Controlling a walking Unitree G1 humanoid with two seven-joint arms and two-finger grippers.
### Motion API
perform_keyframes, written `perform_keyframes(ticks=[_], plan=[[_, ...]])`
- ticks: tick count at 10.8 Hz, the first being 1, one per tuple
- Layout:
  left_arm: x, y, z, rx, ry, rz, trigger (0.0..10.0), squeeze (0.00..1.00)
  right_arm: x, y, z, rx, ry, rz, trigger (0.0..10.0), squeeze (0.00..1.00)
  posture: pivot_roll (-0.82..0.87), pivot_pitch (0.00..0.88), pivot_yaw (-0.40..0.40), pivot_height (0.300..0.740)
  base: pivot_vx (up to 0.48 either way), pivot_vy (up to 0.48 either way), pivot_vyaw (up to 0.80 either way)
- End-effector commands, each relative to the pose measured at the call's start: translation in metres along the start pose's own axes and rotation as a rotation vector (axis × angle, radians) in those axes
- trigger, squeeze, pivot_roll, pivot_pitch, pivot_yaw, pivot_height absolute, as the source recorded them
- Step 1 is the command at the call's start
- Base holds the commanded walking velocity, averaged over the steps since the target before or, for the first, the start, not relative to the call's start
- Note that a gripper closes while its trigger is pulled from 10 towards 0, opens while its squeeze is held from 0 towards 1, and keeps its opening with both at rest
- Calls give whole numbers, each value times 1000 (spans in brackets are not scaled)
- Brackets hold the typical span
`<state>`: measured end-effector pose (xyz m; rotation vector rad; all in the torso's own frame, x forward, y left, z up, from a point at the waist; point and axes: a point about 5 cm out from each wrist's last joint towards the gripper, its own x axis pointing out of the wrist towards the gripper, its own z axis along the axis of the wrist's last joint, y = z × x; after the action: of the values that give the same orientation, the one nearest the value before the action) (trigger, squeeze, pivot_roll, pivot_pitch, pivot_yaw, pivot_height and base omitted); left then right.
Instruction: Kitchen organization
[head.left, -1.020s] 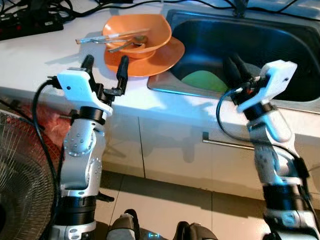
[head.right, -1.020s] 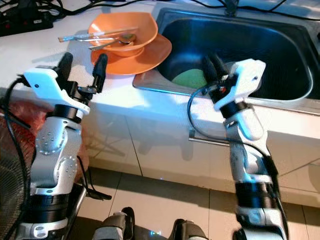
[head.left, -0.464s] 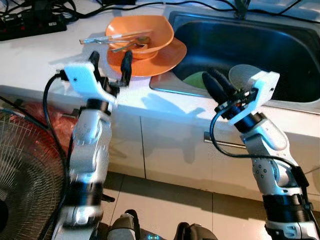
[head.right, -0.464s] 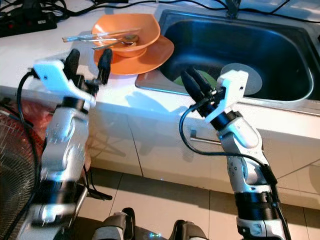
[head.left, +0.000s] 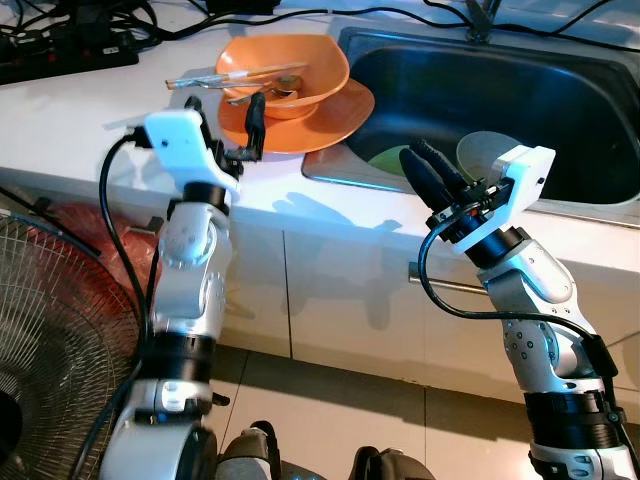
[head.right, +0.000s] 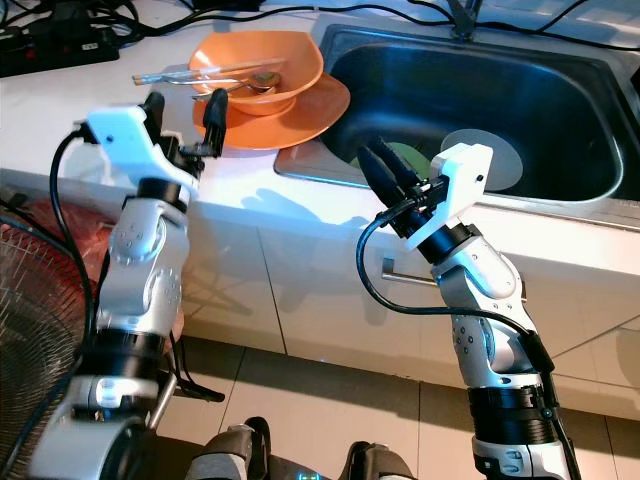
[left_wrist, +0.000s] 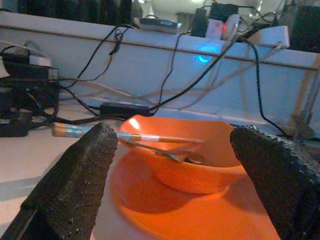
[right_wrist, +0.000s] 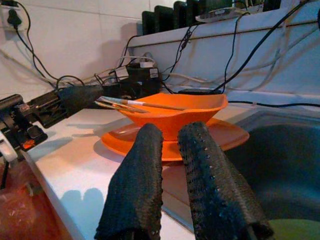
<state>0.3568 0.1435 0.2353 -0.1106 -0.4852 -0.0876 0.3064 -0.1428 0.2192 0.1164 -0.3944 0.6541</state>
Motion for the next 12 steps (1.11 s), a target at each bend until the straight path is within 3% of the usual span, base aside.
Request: perform_keyframes(ticks=[1, 6, 12], plan=[[3, 1, 1, 16, -10, 4, 10000, 0, -2, 1, 4, -7, -6, 8, 10000, 0, -12, 164, -2, 740, 0, 0, 0], [15, -6, -8, 20, 14, -41, 10000, 0, -1, -1, 4, -4, -5, -3, 10000, 0, -13, 174, -9, 740, 0, 0, 0], [36, -6, -6, 42, 0, -66, 10000, 0, -1, -1, 5, -5, 0, -7, 10000, 0, -21, 182, -18, 740, 0, 0, 0]])
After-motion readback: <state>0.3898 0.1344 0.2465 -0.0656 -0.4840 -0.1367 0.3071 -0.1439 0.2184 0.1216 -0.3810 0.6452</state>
